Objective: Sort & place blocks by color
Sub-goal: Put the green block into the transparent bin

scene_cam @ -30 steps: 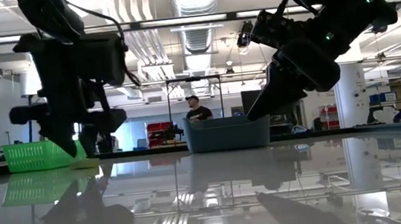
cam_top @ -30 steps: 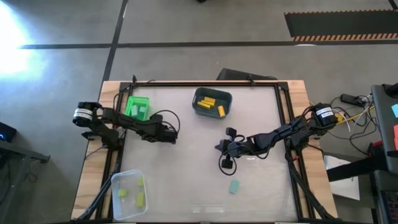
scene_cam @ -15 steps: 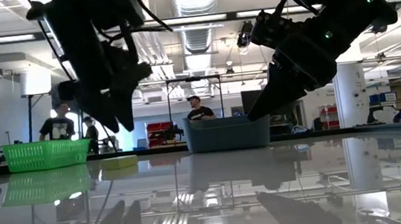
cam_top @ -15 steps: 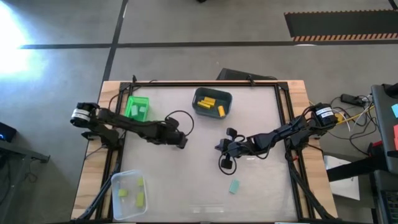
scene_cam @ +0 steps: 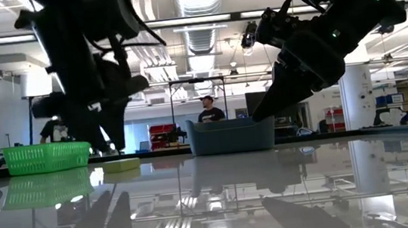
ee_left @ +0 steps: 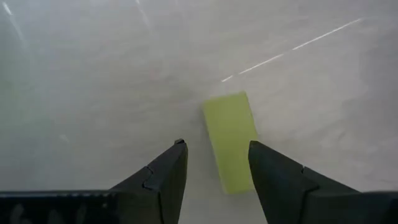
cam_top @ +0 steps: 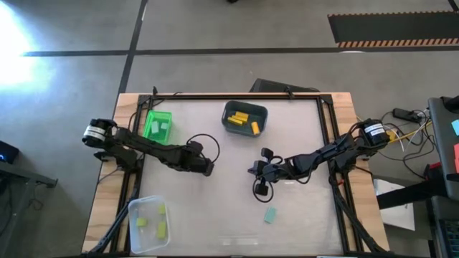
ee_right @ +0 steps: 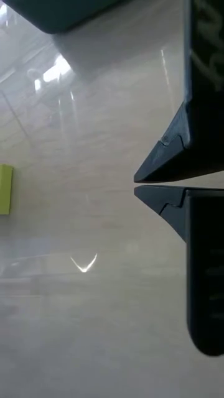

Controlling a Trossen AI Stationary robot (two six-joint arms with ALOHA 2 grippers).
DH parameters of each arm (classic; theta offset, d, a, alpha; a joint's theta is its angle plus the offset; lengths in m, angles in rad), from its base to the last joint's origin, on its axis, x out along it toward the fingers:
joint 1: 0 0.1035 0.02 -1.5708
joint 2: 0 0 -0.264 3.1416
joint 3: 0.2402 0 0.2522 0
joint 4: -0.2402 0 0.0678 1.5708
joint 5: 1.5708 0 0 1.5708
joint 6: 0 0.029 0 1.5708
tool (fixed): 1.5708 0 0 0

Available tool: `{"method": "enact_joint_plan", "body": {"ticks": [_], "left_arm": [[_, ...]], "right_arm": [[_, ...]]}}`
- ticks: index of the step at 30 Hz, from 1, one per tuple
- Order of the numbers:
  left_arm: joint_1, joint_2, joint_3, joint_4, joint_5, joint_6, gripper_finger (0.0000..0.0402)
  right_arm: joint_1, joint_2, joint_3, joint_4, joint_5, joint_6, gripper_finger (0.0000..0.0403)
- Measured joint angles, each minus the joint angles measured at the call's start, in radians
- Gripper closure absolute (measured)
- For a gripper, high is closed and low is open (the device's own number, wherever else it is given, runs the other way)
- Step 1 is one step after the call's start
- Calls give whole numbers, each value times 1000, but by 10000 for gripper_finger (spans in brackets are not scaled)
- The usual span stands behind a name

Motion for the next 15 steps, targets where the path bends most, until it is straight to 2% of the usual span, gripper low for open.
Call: {"method": "enact_joint_plan", "body": {"ticks": [4, 10, 15], "left_arm": [[0, 28, -41, 139, -1, 7, 220], [0, 72, -42, 142, -6, 8, 168], [-2, 126, -36, 141, -41, 14, 166]], "right_arm": [[0, 0, 0, 0, 0, -1, 394], [0, 0, 0, 2, 0, -2, 394], [0, 0, 0, 7, 1, -2, 394]]}}
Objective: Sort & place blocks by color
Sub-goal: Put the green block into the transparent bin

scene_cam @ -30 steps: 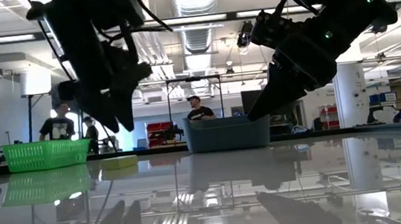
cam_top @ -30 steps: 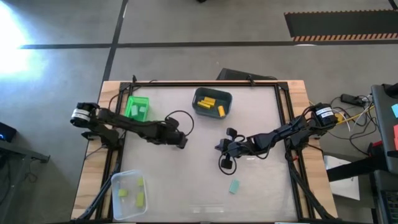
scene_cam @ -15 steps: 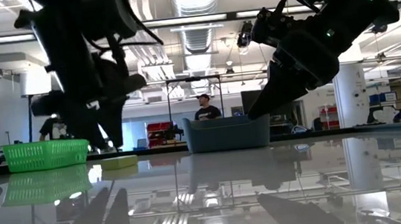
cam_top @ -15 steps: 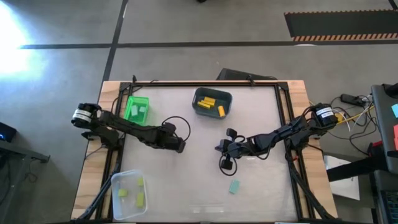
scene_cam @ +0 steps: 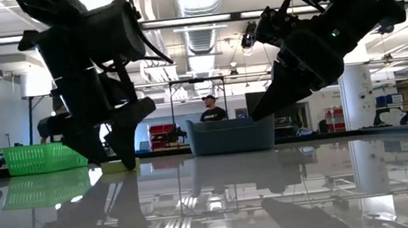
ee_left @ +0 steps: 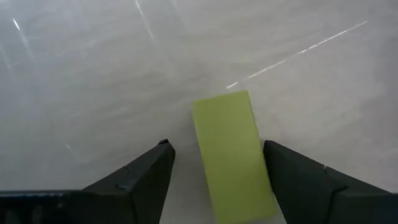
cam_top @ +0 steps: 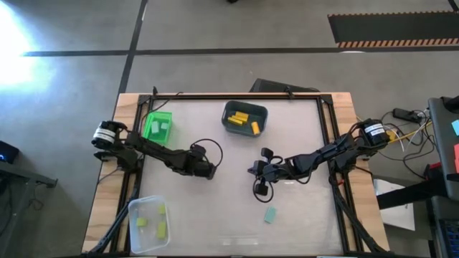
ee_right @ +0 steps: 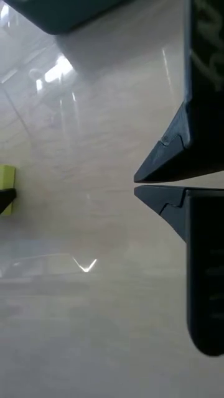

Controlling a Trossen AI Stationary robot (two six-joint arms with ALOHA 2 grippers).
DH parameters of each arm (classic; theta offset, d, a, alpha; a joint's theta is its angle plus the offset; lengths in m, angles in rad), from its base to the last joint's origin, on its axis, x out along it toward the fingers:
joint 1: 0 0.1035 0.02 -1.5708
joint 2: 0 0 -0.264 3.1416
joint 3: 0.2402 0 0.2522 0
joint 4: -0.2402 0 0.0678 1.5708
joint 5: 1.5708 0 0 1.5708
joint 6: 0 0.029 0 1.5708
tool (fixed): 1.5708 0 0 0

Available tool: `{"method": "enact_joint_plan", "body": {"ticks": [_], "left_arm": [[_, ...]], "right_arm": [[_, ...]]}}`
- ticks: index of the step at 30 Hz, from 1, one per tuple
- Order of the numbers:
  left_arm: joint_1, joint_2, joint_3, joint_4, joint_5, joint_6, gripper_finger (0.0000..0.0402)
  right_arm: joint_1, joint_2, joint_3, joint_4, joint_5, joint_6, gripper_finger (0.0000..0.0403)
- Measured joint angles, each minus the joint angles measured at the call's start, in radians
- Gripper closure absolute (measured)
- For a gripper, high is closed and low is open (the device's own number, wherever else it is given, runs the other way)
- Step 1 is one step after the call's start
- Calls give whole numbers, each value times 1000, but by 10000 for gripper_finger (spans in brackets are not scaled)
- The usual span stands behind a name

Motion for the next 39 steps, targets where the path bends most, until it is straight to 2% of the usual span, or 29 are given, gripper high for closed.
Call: {"method": "enact_joint_plan", "body": {"ticks": [3, 8, 9, 13, 18, 21, 24, 27, 30, 34, 39], "left_arm": [[0, 21, 1, 2, -4, -5, 192], [0, 22, 2, 9, -18, 1, 283], [0, 17, 1, 11, -20, 12, 290], [0, -12, -7, 57, -41, 116, 290], [-7, -94, 1, 239, -48, 420, 290], [-11, -138, 30, 286, 46, 615, 290], [-35, -182, 84, 280, 257, 784, 290], [-81, -209, 142, 169, 471, 844, 290], [-156, -230, 212, -68, 556, 760, 290], [-283, -254, 283, -402, 609, 488, 290], [-450, -278, 274, -608, 652, 159, 290]], "right_arm": [[0, 0, 0, 3, 7, 0, 394], [0, -1, 0, 19, 7, -2, 394], [0, -1, 0, 19, 7, -10, 394], [2, -1, 0, 35, 6, -34, 394], [19, 0, 0, 75, 7, -51, 394], [23, 0, 0, 94, 6, -69, 394], [22, 0, 0, 107, 7, -74, 394], [23, 0, 0, 106, 7, -75, 394], [23, 0, 0, 107, 7, -75, 394], [23, 0, 0, 106, 7, -59, 394], [23, 1, 0, 107, 7, -43, 394]]}}
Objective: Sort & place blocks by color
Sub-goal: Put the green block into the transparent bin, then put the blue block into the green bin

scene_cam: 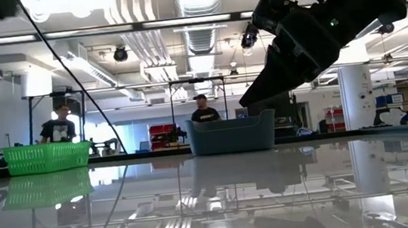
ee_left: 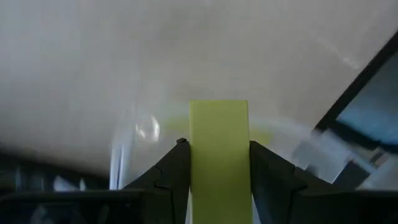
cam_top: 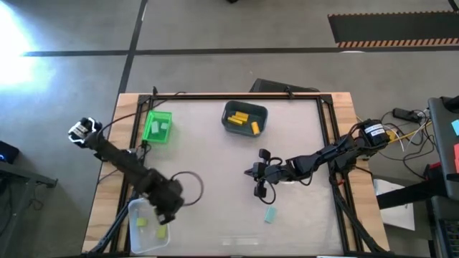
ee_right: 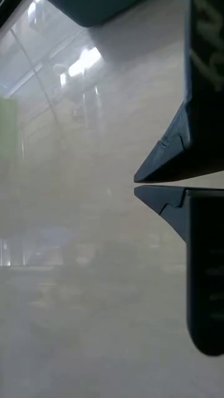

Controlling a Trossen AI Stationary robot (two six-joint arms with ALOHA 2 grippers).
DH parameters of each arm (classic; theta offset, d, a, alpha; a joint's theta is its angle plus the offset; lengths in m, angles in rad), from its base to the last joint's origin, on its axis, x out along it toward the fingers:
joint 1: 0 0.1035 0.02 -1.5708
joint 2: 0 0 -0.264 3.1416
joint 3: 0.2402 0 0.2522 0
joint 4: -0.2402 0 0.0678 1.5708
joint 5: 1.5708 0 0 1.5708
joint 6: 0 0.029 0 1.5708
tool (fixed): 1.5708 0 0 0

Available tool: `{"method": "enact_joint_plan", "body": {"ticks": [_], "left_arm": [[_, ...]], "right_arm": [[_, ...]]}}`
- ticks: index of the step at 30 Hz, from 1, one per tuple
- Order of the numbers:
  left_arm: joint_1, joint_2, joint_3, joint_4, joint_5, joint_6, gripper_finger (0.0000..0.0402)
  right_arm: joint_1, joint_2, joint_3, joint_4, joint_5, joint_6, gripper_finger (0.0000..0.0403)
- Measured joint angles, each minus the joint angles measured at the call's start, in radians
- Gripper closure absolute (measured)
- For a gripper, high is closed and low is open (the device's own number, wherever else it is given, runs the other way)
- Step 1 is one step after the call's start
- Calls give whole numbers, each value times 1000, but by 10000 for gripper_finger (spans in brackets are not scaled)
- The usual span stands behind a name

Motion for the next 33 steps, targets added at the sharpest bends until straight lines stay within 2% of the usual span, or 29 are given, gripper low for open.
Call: {"method": "enact_joint_plan", "body": {"ticks": [3, 6, 11, 14, 19, 21, 25, 29, 33], "left_arm": [[-81, 0, -31, -10, 65, -119, 286], [-133, 2, -63, -13, 93, -210, 247], [-149, 11, -111, -8, 93, -219, 186], [-148, 11, -125, -10, 93, -214, 178], [-148, 11, -110, 0, 72, -184, 176], [-146, 11, -96, 0, 13, -167, 175], [-141, 11, -77, 81, -184, -48, 174], [-131, 10, -77, 192, -367, 140, 174], [-118, 8, -70, 208, -536, 235, 174]], "right_arm": [[0, 0, 0, 0, 0, 1, 394], [0, 1, 0, 0, 0, 1, 394], [0, 1, 0, -1, 0, 2, 394], [5, -3, 0, -13, -10, 28, 394], [31, -41, 28, -135, -95, 108, 394], [46, -58, 58, -239, -130, 150, 394], [93, -80, 162, -533, -165, 204, 394], [152, -74, 273, -825, -205, 156, 394], [194, -59, 363, -996, -238, 143, 385]]}}
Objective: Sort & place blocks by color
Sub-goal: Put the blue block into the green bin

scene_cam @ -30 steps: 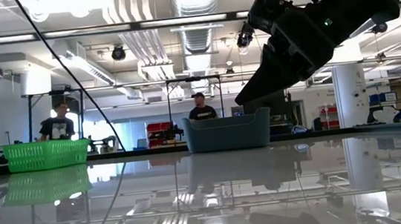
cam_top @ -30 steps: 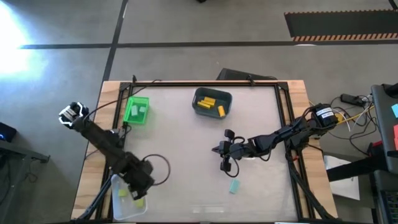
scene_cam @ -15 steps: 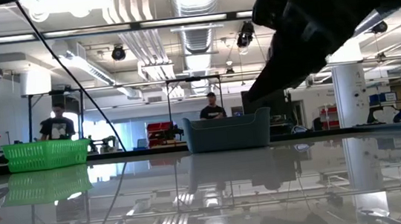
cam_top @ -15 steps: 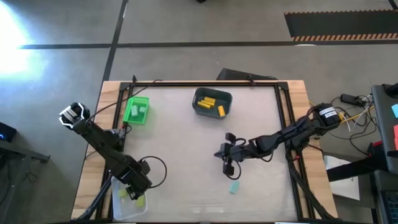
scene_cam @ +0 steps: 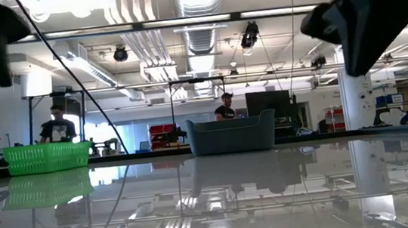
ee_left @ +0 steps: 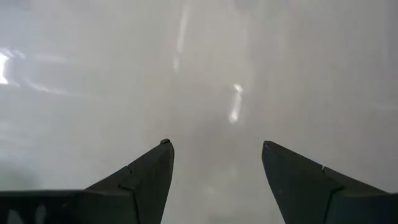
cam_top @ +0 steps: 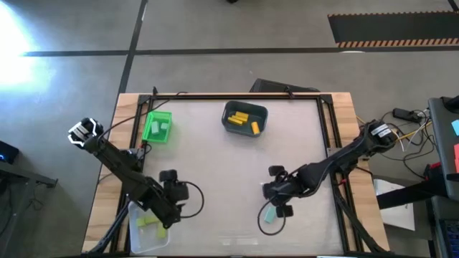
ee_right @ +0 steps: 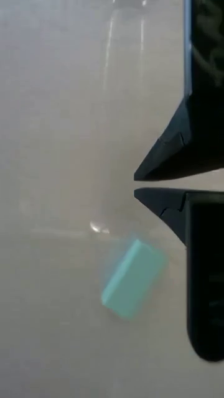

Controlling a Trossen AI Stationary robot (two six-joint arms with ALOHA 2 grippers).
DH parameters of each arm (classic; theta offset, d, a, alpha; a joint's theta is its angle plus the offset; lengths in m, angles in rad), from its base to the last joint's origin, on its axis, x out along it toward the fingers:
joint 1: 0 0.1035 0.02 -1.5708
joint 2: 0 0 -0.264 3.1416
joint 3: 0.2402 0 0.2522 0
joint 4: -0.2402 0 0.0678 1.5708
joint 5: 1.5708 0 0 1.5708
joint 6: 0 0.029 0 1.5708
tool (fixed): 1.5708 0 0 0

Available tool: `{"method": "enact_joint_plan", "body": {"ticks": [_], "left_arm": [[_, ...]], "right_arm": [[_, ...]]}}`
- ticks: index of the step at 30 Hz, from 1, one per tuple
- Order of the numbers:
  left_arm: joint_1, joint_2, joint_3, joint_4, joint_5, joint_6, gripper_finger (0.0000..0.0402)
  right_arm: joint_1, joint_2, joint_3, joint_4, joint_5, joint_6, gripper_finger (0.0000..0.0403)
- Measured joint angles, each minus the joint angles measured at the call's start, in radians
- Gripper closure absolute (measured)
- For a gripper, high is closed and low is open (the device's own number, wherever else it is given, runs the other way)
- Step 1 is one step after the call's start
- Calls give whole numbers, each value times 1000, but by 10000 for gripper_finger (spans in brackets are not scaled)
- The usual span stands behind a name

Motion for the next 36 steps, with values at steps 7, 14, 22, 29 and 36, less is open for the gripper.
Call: {"method": "enact_joint_plan", "body": {"ticks": [7, 14, 22, 29, 36], "left_arm": [[10, -11, 2, 0, -149, 20, 174], [10, -11, 2, 1, -160, 20, 173], [10, -11, 2, 2, -200, 20, 173], [15, -11, 2, 15, -271, 24, 173], [26, -12, 3, 106, -301, 145, 173]], "right_arm": [[61, 10, 66, -46, -85, -118, 288], [110, 10, 4, -2, -79, -264, 181], [115, 11, -92, 218, -84, -351, 157], [116, 102, -134, 314, -129, -360, 169], [109, 215, -115, 319, -140, -386, 200]]}}
